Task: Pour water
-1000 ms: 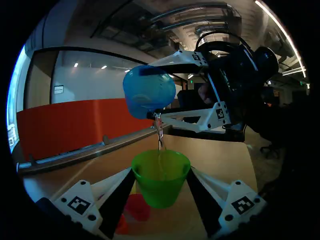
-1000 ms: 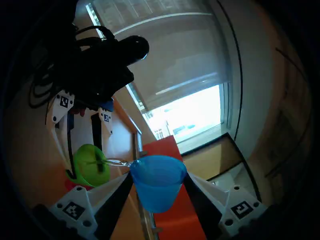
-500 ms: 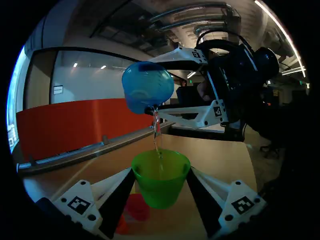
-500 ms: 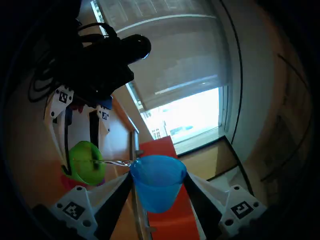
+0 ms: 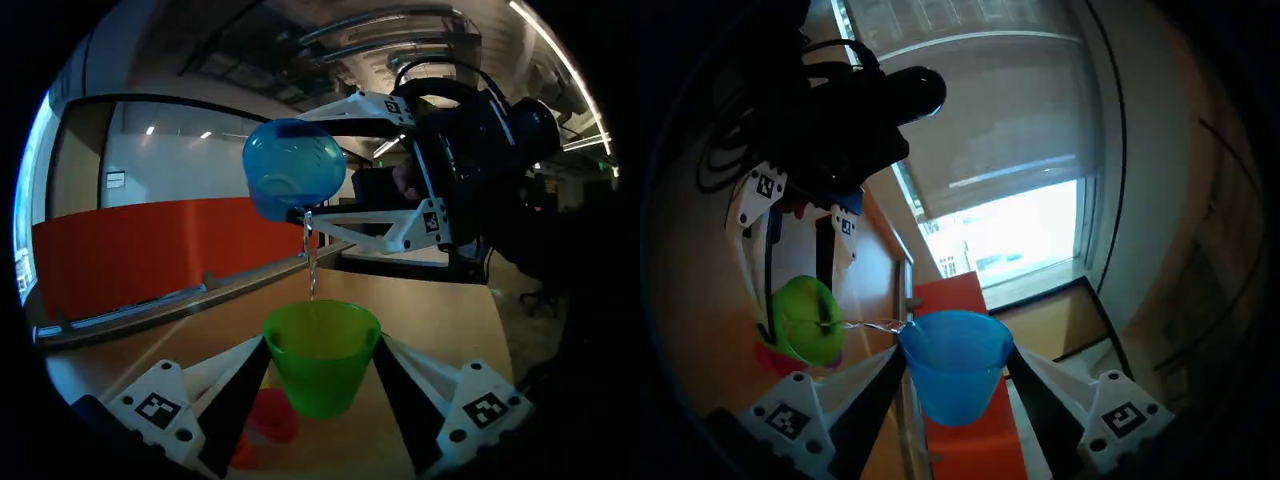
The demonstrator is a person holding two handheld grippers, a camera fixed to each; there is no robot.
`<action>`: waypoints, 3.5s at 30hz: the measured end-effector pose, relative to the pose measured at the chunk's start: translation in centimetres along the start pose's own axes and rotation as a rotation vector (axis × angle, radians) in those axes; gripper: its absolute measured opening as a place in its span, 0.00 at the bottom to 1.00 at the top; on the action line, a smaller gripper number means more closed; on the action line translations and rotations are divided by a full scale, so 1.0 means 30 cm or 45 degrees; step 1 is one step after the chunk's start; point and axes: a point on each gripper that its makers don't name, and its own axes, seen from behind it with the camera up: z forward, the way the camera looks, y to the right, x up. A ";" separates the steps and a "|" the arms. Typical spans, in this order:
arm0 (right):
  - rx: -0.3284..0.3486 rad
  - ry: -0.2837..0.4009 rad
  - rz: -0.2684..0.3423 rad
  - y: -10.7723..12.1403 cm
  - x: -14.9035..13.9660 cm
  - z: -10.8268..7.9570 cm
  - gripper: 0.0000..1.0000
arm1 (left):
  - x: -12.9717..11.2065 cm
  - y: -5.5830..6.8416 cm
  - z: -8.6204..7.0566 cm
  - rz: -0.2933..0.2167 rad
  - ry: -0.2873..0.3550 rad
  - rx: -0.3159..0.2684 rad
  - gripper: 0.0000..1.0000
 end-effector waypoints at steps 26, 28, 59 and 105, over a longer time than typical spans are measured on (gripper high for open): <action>-0.013 0.010 -0.101 0.021 0.017 -0.007 0.91 | 0.010 0.004 -0.001 0.000 0.005 -0.001 0.86; -0.014 0.008 -0.110 0.022 0.015 -0.009 0.91 | 0.011 0.006 -0.001 0.000 0.005 -0.002 0.86; -0.036 0.015 -0.253 0.048 0.031 -0.002 0.91 | 0.021 0.005 0.005 0.003 0.009 -0.003 0.86; -0.068 0.023 -0.433 0.091 0.062 0.000 0.90 | 0.030 -0.018 0.004 0.005 0.020 0.016 0.86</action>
